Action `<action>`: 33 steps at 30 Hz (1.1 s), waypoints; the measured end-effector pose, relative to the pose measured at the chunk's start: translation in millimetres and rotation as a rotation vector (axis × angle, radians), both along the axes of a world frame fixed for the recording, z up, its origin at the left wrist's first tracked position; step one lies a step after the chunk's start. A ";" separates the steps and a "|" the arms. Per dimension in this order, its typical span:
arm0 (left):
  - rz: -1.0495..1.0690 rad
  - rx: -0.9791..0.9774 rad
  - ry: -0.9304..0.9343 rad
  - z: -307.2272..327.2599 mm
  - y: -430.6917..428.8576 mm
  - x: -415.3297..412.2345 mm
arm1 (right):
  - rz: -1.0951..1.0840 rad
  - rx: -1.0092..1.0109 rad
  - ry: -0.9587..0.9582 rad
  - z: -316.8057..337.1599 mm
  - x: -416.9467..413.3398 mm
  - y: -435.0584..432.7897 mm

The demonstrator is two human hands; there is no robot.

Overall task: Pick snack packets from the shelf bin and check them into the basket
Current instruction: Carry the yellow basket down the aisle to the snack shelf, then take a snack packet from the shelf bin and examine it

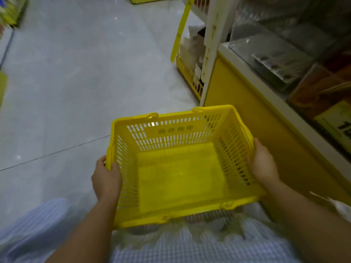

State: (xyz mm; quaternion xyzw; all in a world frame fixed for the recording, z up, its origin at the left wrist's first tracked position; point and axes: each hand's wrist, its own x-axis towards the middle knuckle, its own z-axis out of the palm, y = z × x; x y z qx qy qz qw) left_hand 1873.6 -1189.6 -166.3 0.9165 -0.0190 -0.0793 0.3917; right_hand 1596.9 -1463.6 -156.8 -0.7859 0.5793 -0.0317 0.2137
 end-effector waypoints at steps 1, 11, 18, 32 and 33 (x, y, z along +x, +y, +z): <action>-0.010 0.002 0.002 0.3 0.4 -3.2 | 0.000 -0.014 0.032 0.8 -4.4 8.0; -0.124 0.034 0.204 7.6 18.3 -61.1 | 0.174 0.064 0.362 25.1 -74.5 49.0; -0.281 0.265 0.320 26.9 28.1 -96.9 | 0.324 0.190 0.602 49.5 -95.1 64.0; -1.126 -0.463 -0.327 288.3 -86.9 -204.7 | 0.341 -0.504 -0.233 348.4 -136.3 113.5; -1.165 -0.508 -0.347 307.4 -92.4 -213.9 | 0.327 -0.572 -0.261 368.4 -143.8 116.4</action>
